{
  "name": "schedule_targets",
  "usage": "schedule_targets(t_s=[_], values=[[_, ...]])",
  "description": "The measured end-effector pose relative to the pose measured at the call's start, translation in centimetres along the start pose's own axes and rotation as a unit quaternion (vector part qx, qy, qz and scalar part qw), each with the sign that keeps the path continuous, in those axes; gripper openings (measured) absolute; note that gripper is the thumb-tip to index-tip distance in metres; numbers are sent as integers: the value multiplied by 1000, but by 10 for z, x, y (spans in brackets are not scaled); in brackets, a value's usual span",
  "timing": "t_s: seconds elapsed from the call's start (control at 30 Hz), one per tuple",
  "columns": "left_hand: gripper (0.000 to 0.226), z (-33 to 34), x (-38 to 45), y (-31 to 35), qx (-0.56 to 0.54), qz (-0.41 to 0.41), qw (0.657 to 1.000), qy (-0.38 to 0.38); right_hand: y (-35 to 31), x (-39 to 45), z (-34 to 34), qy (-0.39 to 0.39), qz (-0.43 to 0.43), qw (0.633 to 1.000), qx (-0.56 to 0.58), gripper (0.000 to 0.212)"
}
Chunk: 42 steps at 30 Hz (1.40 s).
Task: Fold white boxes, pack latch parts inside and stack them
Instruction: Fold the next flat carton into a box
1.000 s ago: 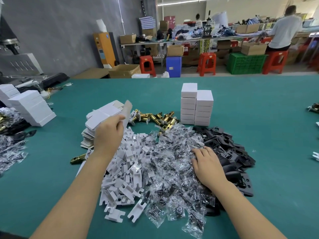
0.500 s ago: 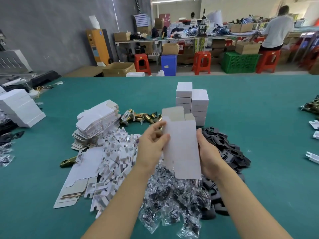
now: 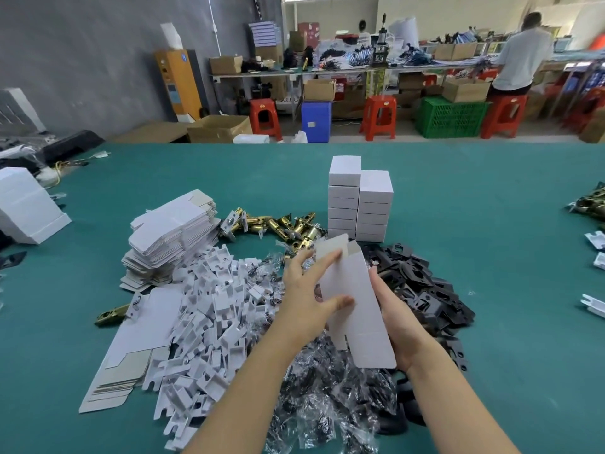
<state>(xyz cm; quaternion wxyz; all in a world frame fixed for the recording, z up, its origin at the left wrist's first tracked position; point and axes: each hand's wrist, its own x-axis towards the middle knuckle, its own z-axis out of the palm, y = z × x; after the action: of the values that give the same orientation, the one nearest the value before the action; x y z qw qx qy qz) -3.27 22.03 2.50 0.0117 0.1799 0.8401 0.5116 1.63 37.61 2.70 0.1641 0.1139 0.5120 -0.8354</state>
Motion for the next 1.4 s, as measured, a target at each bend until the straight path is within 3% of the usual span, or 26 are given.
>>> schedule_targets(t_s=[0.2, 0.47, 0.73, 0.93, 1.0, 1.07, 1.2, 1.4], values=[[56, 1, 0, 5, -30, -16, 999, -1, 0, 5, -9, -18, -1, 999, -32, 67], [73, -4, -4, 16, -57, -14, 998, -8, -6, 3, -16, -38, -16, 998, -54, 63], [57, -7, -8, 20, -71, 10, 997, 7, -10, 1, -15, -77, -42, 992, -89, 81], [52, -7, -7, 27, -122, -29, 992, -13, -10, -1, -8, -49, -154, 969, -186, 66], [57, -7, -6, 30, -111, -39, 993, -13, -15, 0, 0, -36, -158, 966, -203, 77], [56, -9, -3, 30, -94, -41, 995, -19, -17, 4, -1, -37, -142, 968, -204, 101], [47, -22, 1, 26, -89, -54, 993, -49, -7, 3, -6, -66, -139, 974, -168, 71], [50, -18, 9, 14, -123, -46, 991, -8, 2, 14, 6, -64, -124, 989, -48, 68]])
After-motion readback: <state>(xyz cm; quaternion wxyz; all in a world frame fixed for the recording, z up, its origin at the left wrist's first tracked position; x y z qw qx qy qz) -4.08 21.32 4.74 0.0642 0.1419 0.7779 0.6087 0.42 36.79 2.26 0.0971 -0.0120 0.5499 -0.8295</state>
